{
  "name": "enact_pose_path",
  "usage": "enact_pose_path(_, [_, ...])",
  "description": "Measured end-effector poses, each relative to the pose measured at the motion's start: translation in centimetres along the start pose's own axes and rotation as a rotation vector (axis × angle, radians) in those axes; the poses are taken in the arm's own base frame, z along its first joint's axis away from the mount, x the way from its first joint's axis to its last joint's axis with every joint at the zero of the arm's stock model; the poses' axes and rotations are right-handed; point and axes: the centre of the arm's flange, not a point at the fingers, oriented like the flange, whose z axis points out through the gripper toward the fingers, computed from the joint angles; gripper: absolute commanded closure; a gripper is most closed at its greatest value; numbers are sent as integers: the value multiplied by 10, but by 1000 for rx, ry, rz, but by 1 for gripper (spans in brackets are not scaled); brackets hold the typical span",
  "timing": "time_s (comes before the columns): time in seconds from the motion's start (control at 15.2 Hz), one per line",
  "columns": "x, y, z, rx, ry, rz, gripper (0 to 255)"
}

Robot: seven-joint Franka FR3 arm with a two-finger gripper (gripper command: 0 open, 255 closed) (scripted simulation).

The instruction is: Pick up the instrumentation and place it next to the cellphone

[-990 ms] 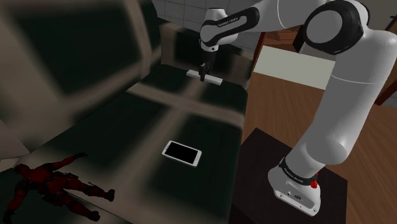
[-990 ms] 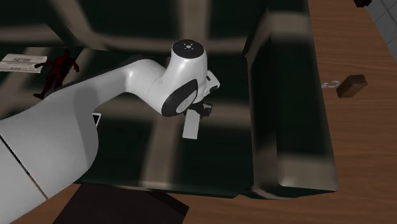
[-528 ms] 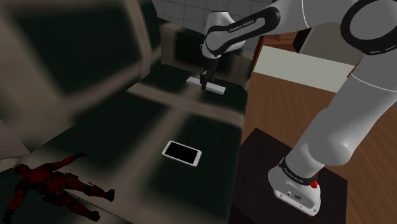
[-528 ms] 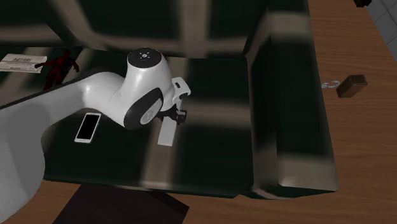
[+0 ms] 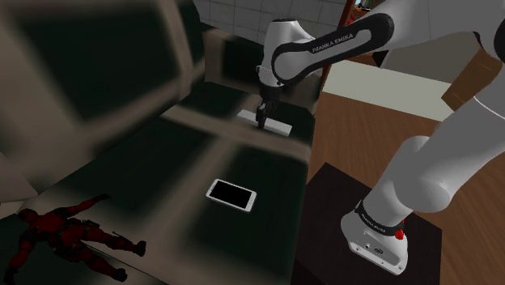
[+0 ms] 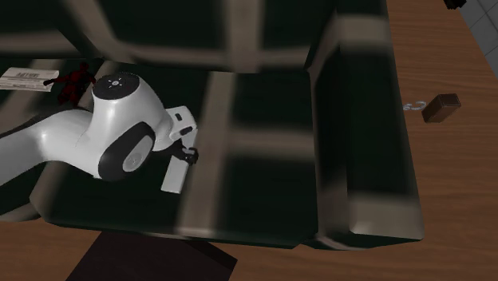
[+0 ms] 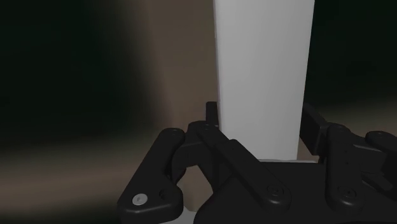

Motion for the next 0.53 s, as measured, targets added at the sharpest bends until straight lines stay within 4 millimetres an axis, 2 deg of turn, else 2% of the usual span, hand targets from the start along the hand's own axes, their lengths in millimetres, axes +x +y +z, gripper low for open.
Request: enact_pose_path(0.53, [-53,-88,0,0,0,0,255])
